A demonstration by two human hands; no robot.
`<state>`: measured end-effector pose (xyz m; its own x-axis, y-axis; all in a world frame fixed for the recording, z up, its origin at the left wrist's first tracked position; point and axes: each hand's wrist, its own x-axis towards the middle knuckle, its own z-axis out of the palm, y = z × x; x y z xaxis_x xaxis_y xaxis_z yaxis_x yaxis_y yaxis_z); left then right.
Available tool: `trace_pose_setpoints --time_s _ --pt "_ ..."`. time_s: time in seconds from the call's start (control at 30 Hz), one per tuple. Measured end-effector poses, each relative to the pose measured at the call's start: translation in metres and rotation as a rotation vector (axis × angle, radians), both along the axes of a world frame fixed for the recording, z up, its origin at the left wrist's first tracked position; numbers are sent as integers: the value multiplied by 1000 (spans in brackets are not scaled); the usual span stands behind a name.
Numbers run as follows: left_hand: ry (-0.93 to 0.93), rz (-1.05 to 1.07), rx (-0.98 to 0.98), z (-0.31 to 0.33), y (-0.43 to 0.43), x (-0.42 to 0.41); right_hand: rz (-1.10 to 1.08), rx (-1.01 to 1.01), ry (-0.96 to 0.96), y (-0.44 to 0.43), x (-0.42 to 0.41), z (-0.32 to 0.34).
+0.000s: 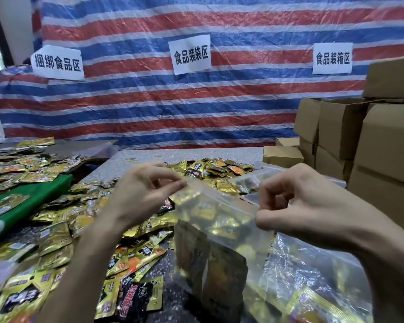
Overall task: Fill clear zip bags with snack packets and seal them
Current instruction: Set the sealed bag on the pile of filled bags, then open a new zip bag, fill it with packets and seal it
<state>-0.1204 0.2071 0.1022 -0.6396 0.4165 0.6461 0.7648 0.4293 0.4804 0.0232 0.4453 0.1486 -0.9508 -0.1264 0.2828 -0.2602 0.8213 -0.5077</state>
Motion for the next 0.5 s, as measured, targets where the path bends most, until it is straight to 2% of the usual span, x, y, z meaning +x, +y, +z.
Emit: trace_pose_setpoints --time_s 0.13,0.37,0.5 --pt "-9 27 15 -11 63 -11 -76 18 -142 10 6 4" --pt "-292 -155 4 -47 184 -12 -296 81 -307 42 -2 -6" --pt "-462 -173 -26 -76 205 -5 -307 79 -101 43 -15 -10"
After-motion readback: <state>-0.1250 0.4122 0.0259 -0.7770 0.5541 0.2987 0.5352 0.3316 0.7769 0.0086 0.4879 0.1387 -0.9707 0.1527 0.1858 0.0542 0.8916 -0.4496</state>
